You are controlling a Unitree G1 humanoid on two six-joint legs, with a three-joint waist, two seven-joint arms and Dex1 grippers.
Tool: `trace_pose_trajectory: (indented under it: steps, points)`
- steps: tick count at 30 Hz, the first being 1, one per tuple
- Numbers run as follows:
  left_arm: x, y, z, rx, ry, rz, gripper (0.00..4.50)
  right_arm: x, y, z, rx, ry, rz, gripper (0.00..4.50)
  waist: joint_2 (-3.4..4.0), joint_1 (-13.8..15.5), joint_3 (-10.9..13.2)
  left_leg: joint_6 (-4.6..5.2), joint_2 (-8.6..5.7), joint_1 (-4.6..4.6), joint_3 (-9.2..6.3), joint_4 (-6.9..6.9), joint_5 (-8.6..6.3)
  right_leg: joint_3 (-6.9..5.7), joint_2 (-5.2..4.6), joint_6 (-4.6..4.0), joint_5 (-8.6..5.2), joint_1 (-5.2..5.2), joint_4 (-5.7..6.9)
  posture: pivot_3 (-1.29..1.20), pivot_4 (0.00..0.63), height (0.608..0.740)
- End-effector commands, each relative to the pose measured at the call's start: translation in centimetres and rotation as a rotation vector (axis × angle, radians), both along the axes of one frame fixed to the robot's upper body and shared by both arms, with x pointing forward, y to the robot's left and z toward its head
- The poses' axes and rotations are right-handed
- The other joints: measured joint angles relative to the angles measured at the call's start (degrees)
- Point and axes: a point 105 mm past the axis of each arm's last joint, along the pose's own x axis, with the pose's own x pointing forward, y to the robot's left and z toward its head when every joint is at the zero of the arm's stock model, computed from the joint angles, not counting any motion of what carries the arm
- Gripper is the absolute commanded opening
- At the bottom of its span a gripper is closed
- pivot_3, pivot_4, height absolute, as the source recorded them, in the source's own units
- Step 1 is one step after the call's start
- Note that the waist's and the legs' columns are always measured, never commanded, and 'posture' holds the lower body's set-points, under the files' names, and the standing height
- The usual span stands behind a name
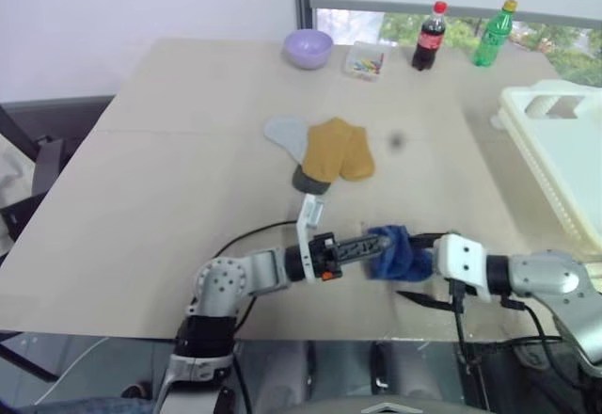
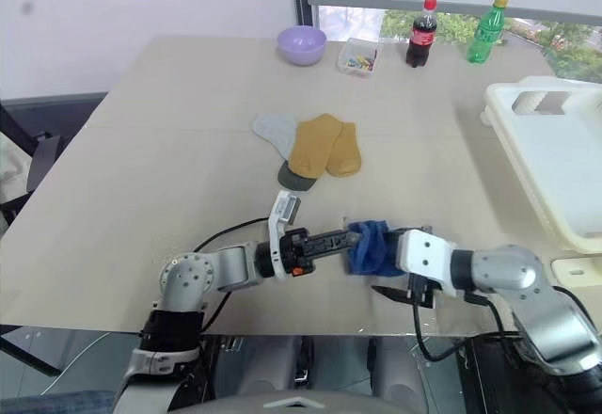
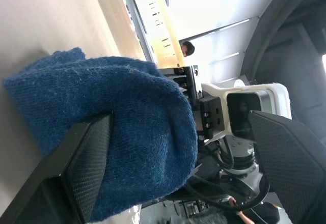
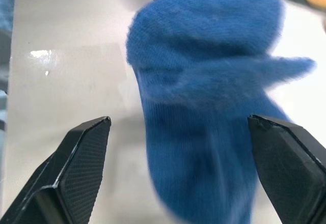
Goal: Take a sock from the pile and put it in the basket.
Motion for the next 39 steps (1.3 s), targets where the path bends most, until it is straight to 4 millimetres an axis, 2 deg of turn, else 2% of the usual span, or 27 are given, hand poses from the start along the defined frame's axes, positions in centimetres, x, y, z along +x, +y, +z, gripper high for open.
trace_pose_trajectory:
  steps: [1,4,7,10,15,19,23,28,33,35,37,39]
  points:
    - [0.1,-0.8,0.4,-0.024,-0.019,-0.029,4.50,-0.5,-0.6,2.7,0.162,0.038,-0.103,4.42,0.00,-0.05,0.00,0.00,0.00,0.00,-0.02,0.00,0.00,0.00,0.01,0.00,0.00,0.01,0.00,0.00,0.150,0.729]
    - [0.3,-1.1,0.3,-0.025,-0.016,-0.043,4.50,-0.4,-0.8,3.0,0.228,0.083,-0.171,4.42,-0.01,-0.20,0.01,0.00,0.02,0.03,0.00,0.01,0.00,0.01,0.01,0.01,0.00,0.00,0.01,0.00,0.150,0.729]
    - [0.3,-1.4,0.1,-0.022,-0.017,-0.056,4.50,-0.2,0.2,3.5,0.348,0.123,-0.198,4.42,0.01,-0.16,0.01,0.00,0.04,0.04,-0.03,0.01,0.00,-0.01,0.03,0.01,0.00,0.00,0.01,0.00,0.150,0.729]
    - [0.5,-1.6,-0.2,-0.024,-0.014,-0.060,4.50,0.2,0.7,3.5,0.386,0.135,-0.219,4.42,0.00,-0.10,0.02,0.00,0.04,0.02,-0.02,0.00,0.00,-0.01,0.02,0.01,0.00,-0.01,0.01,0.00,0.150,0.729]
    - [0.3,-1.8,-0.4,-0.033,-0.016,-0.086,4.50,1.3,0.8,1.9,0.365,0.165,-0.295,4.42,-0.01,-0.10,0.03,0.01,-0.01,-0.04,-0.04,0.00,-0.01,-0.01,-0.02,0.00,0.00,-0.02,-0.03,0.00,0.150,0.729]
    - [0.3,-1.7,-0.3,-0.039,-0.028,-0.088,4.50,2.9,-0.9,-0.3,0.314,0.213,-0.467,4.42,-0.01,-0.08,0.02,0.02,-0.01,-0.04,-0.01,0.00,-0.01,0.00,-0.02,0.00,0.00,-0.02,-0.02,0.00,0.150,0.729]
    - [0.1,-1.6,-0.4,-0.038,-0.031,-0.088,4.50,2.7,-1.7,-2.1,0.311,0.328,-0.547,4.42,0.00,-0.14,0.02,0.01,0.00,-0.04,-0.02,0.00,-0.01,-0.01,-0.02,-0.01,0.00,-0.03,-0.03,0.00,0.150,0.729]
    - [-0.2,-1.7,-0.5,-0.036,-0.035,-0.088,4.50,1.6,-0.7,-3.6,0.371,0.508,-0.559,4.42,-0.01,-0.16,0.01,0.02,0.01,-0.03,-0.05,-0.02,-0.01,-0.01,0.00,0.00,0.00,-0.01,-0.03,0.00,0.150,0.729]
    - [0.0,-1.5,-0.3,-0.031,-0.049,-0.076,4.50,1.6,0.8,-4.2,0.433,0.605,-0.543,3.03,-0.05,-0.42,-0.03,0.02,0.06,0.00,-0.06,-0.02,-0.01,-0.02,0.04,0.01,-0.01,-0.02,-0.02,0.00,0.150,0.729]
    - [0.0,-1.4,-0.4,-0.025,-0.053,-0.068,4.50,1.4,1.0,-4.4,0.419,0.624,-0.523,2.12,-0.05,-0.41,-0.03,0.02,0.08,0.01,-0.07,-0.03,-0.01,-0.02,0.08,0.00,-0.01,-0.02,-0.02,0.00,0.150,0.729]
    - [0.1,-1.2,-0.4,-0.022,-0.054,-0.059,4.50,1.1,1.5,-4.5,0.421,0.650,-0.501,1.02,-0.05,-0.40,-0.03,0.02,0.09,0.01,-0.07,-0.03,-0.01,-0.02,0.08,-0.01,-0.01,-0.02,-0.02,0.00,0.150,0.729]
    - [0.2,-1.1,-0.4,-0.020,-0.056,-0.053,4.50,1.0,1.9,-4.5,0.427,0.668,-0.485,0.19,-0.04,-0.45,-0.03,0.02,0.09,0.01,-0.06,-0.03,-0.01,-0.01,0.08,0.00,-0.01,-0.02,-0.02,0.00,0.150,0.729]
